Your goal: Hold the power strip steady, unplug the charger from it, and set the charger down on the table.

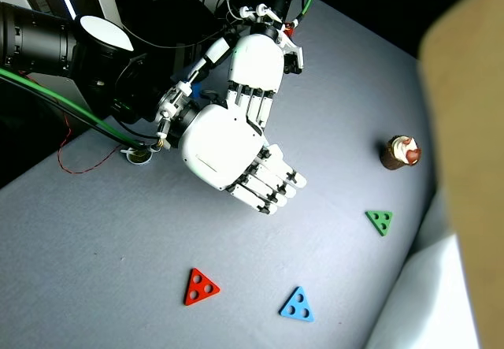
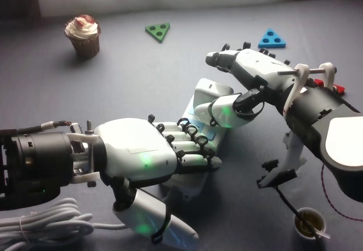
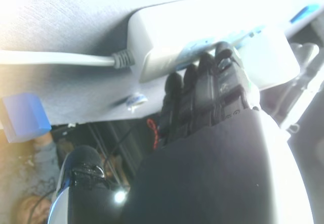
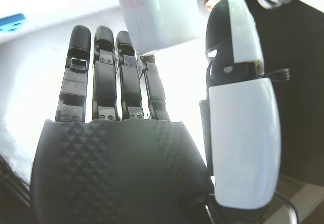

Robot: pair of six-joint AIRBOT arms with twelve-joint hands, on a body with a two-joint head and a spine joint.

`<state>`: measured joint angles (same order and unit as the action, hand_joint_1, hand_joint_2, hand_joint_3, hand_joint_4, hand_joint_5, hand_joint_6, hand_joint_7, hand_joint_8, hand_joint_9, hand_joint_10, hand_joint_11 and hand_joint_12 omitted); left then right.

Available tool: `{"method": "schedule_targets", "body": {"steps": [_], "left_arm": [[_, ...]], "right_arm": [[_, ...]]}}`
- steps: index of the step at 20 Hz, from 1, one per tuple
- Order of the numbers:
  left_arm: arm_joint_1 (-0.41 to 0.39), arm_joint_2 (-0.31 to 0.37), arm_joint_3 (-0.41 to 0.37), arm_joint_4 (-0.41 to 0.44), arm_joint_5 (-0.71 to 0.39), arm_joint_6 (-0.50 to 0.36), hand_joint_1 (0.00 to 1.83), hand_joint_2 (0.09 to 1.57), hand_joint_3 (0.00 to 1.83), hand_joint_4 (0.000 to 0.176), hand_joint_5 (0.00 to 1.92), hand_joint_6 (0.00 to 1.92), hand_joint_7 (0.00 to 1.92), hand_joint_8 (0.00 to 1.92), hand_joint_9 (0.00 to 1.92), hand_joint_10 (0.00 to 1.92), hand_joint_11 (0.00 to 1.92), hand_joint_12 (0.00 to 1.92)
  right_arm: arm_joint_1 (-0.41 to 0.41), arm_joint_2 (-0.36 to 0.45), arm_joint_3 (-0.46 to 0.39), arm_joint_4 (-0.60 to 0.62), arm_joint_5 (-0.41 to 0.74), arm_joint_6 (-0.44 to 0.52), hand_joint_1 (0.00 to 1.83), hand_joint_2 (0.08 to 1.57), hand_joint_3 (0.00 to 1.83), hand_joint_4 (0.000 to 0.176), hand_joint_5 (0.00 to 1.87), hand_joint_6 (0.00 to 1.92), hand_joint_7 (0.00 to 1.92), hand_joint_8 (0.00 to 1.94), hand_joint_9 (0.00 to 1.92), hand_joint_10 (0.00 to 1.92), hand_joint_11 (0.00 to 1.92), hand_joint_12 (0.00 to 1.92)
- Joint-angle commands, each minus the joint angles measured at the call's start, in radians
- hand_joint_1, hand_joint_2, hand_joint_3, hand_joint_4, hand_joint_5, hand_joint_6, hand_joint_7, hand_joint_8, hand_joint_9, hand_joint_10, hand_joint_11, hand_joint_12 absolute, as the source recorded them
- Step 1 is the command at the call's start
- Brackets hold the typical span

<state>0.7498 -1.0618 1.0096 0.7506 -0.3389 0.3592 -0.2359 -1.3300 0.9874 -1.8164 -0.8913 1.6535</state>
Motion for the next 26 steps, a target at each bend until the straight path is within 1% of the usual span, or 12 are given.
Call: {"method": "schedule_targets", "body": {"steps": [1,8,11,13,14,15,16,17,23,24,25,26], "left_arm": [[-0.004,0.0,0.002,-0.012,-0.049,-0.007,0.01,1.02,0.0,0.0,0.1,0.0,0.08,0.0,0.06,0.0,0.03,0.01],[-0.003,0.0,0.003,-0.012,-0.044,-0.023,0.01,1.02,0.0,0.0,0.11,0.0,0.09,0.0,0.05,0.0,0.04,0.01],[-0.003,0.001,0.005,-0.012,-0.043,-0.024,0.0,1.02,0.0,0.0,0.08,0.0,0.06,0.0,0.03,0.0,0.02,0.0],[-0.003,0.001,0.006,-0.012,-0.043,-0.025,0.0,1.02,0.0,0.0,0.08,0.0,0.06,0.0,0.04,0.01,0.03,0.01],[-0.003,0.001,0.006,-0.012,-0.043,-0.025,0.0,1.02,0.0,0.0,0.08,0.0,0.06,0.0,0.04,0.01,0.03,0.01],[-0.003,0.002,0.006,-0.012,-0.043,-0.025,0.02,1.03,0.0,0.0,0.1,0.01,0.08,0.01,0.04,0.01,0.04,0.01],[-0.003,0.002,0.007,-0.012,-0.043,-0.025,0.02,1.03,0.0,0.0,0.1,0.01,0.08,0.01,0.04,0.01,0.04,0.01],[-0.004,0.002,0.007,-0.012,-0.043,-0.025,0.01,1.02,0.0,0.0,0.11,0.01,0.09,0.01,0.06,0.01,0.05,0.02],[-0.004,0.002,0.008,-0.012,-0.042,-0.028,0.02,1.03,0.0,0.0,0.11,0.0,0.1,0.01,0.07,0.01,0.05,0.01],[-0.004,0.002,0.008,-0.012,-0.041,-0.028,0.01,1.02,0.0,0.0,0.11,0.0,0.1,0.0,0.07,0.0,0.05,0.01],[-0.004,0.002,0.008,-0.012,-0.041,-0.028,0.01,1.03,0.0,0.0,0.12,0.01,0.1,0.01,0.07,0.01,0.05,0.01],[-0.004,0.002,0.008,-0.012,-0.041,-0.03,0.01,1.03,0.0,0.0,0.12,0.01,0.11,0.01,0.08,0.01,0.06,0.02]], "right_arm": [[0.002,0.008,0.0,-0.067,-0.051,0.009,1.03,1.03,0.0,0.0,0.3,0.01,0.32,0.01,0.3,0.01,0.04,0.63],[-0.01,0.01,-0.002,-0.085,-0.058,0.009,0.99,1.05,0.0,0.0,0.29,0.0,0.33,0.01,0.32,0.01,0.07,0.65],[-0.009,0.011,-0.005,-0.096,-0.059,0.009,1.03,1.05,0.0,0.0,0.41,0.01,0.48,0.01,0.47,0.02,0.19,0.69],[-0.009,0.011,-0.004,-0.099,-0.059,0.009,1.13,1.05,0.0,0.0,0.67,0.02,0.74,0.02,0.76,0.03,0.48,0.7],[-0.009,0.012,-0.004,-0.104,-0.059,0.009,1.13,1.05,0.0,0.0,0.67,0.02,0.74,0.02,0.76,0.03,0.48,0.7],[-0.008,0.012,-0.003,-0.107,-0.059,0.01,1.24,1.04,0.0,0.0,1.0,0.67,1.21,0.34,1.09,0.05,0.83,0.58],[-0.006,0.013,-0.002,-0.107,-0.059,0.011,1.24,1.04,0.0,0.0,1.0,0.67,1.21,0.34,1.09,0.05,0.83,0.58],[-0.004,0.013,0.0,-0.108,-0.059,0.011,1.39,1.02,0.0,0.0,1.09,0.75,1.33,0.23,1.18,0.78,1.01,0.59],[-0.001,0.025,-0.013,-0.188,-0.057,0.019,1.39,1.02,0.0,0.0,1.07,0.81,1.3,0.27,1.16,0.85,0.98,0.65],[-0.001,0.028,-0.018,-0.203,-0.057,0.02,1.28,1.03,0.0,0.0,1.08,0.82,1.29,0.38,1.17,0.38,0.98,0.65],[0.003,0.03,-0.021,-0.223,-0.06,0.02,1.37,1.03,0.0,0.0,1.06,0.82,1.28,0.34,1.17,0.75,0.97,0.66],[0.01,0.031,-0.021,-0.241,-0.067,0.02,1.38,1.03,0.0,0.0,1.04,0.84,1.25,0.37,1.16,0.85,0.96,0.68]]}}
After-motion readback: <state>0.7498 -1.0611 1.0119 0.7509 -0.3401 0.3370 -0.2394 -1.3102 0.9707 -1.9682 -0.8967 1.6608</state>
